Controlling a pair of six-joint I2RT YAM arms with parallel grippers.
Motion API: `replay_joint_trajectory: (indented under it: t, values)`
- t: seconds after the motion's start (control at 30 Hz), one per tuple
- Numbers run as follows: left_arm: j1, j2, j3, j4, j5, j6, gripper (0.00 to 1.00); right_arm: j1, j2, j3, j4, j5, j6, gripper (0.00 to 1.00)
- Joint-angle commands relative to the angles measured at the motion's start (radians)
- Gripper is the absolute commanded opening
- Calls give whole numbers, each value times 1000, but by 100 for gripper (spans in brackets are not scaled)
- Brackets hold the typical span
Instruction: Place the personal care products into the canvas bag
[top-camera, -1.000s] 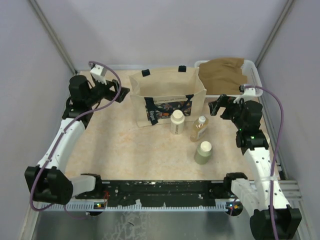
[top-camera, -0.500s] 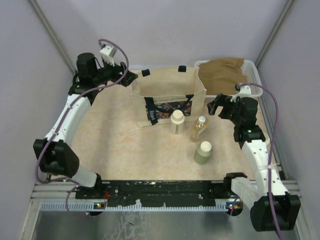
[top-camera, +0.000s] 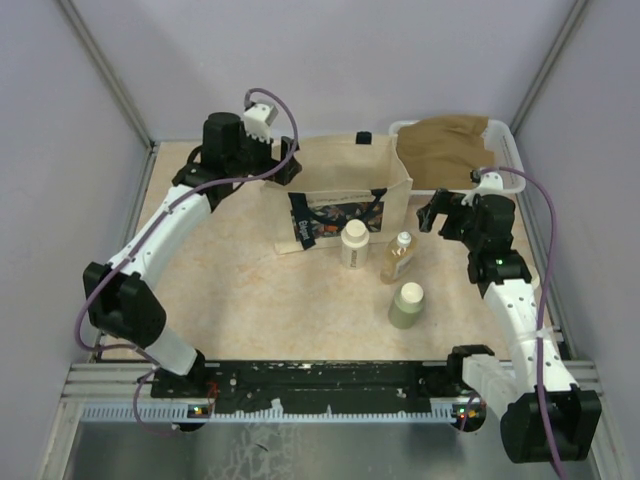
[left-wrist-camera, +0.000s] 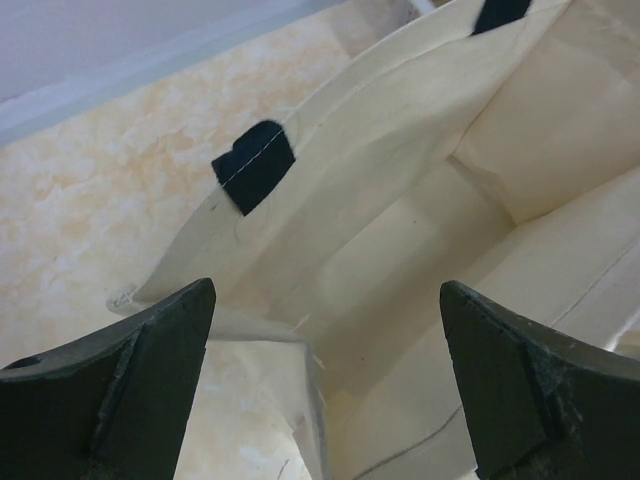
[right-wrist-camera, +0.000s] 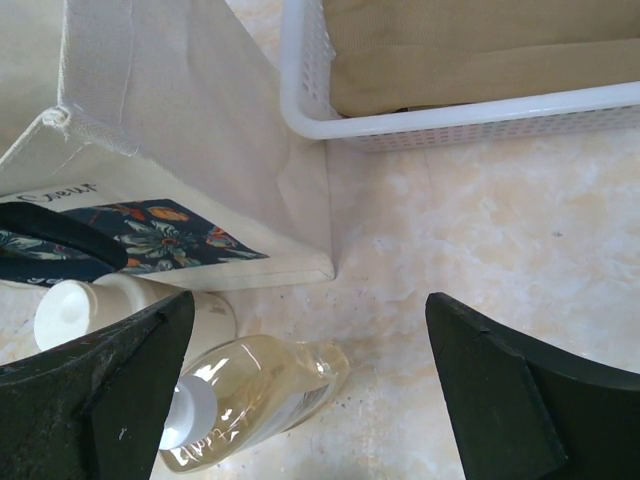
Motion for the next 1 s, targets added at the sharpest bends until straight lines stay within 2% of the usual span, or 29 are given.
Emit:
replay_joint_trajectory:
  t: [0.0,0.2,0.37,0.53,0.67,0.8,0.97]
  values:
    - [-8,38,7,-105,-175,-36,99,4,-12,61,6,17,-17,99]
    - [-11,13,-49,-102,-248,-73,99,4,-7,61,-7,39,-31,99]
    - [-20,-83,-74,-66,-245,-79,99,3,-2,53,-2,42,-30,99]
    - [-22,-145,-48,-143,-291,-69,99,4,-1,49,-5,45,-29,99]
    - [-22,-190,-112,-195,-359,-66,99,4,0,46,0,39,-27,99]
    - [-21,-253,-209,-160,-375,-83,99,3,15,48,16,4,-15,99]
    - [-21,-283,-223,-169,-397,-96,99,4,30,53,78,-2,-16,99]
